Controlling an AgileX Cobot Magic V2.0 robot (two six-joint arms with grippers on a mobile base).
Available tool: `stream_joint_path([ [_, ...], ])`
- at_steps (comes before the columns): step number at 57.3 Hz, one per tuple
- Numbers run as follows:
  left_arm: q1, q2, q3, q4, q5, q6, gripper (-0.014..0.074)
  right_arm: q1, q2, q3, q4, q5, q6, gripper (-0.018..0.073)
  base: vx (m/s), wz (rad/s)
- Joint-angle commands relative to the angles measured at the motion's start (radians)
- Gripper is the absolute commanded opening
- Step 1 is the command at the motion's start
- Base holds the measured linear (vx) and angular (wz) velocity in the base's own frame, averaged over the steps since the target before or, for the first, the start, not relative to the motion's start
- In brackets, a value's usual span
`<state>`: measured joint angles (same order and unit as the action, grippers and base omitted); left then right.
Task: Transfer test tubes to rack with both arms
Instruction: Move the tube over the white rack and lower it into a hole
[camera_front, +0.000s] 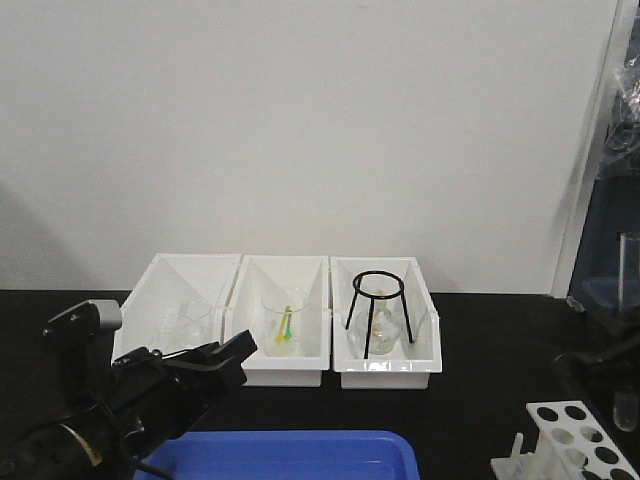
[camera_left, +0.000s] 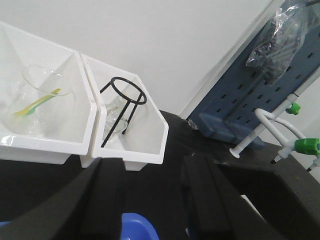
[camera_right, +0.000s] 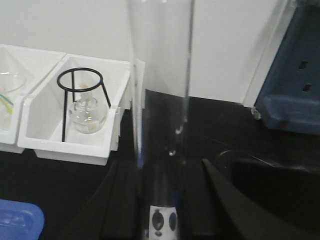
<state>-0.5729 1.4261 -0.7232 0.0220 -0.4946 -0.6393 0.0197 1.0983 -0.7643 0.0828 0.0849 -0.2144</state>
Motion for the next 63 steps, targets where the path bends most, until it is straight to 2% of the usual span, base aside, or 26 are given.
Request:
stream_joint_path([
  [1, -0.001, -0.034, -0.03, -0.007, -0.09, 0.006, 0.0411, -0.01, -0.055, 0.045, -0.002, -0.194, -0.006, -0.0009, 0.0, 0.0],
  [8, -0.001, -0.034, -0.03, -0.007, -0.087, 0.006, 0.0411, -0.01, -0.066, 0.176, -0.002, -0.396, -0.002, -0.0009, 0.0, 0.0],
  [18, -0.001, -0.034, -0.03, -0.007, -0.085, 0.006, 0.0411, -0.01, -0.03, 0.297, -0.025, -0.629, 0.08, -0.0009, 0.0, 0.0],
  [32, -0.001, -0.034, -0.03, -0.007, -0.082, 0.006, 0.0411, -0.01, 0.08, 0.291, -0.14, -0.682, 0.186, -0.0009, 0.0, 0.0],
  [39, -0.001, -0.034, -0.03, -0.007, -0.082, 0.006, 0.0411, -0.01, 0.149, 0.292, -0.14, -0.743, 0.199, -0.0009, 0.0, 0.0],
  [58, -0.001, -0.034, -0.03, -0.007, -0.081, 0.006, 0.0411, -0.01, 0.207, 0.293, -0.135, -0.752, 0.173, -0.0009, 0.0, 0.0],
  [63, -0.001, -0.034, -0.03, -0.007, -0.081, 0.006, 0.0411, -0.01, 0.244, 0.293, -0.138, -0.794, 0.173, -0.0009, 0.0, 0.0],
])
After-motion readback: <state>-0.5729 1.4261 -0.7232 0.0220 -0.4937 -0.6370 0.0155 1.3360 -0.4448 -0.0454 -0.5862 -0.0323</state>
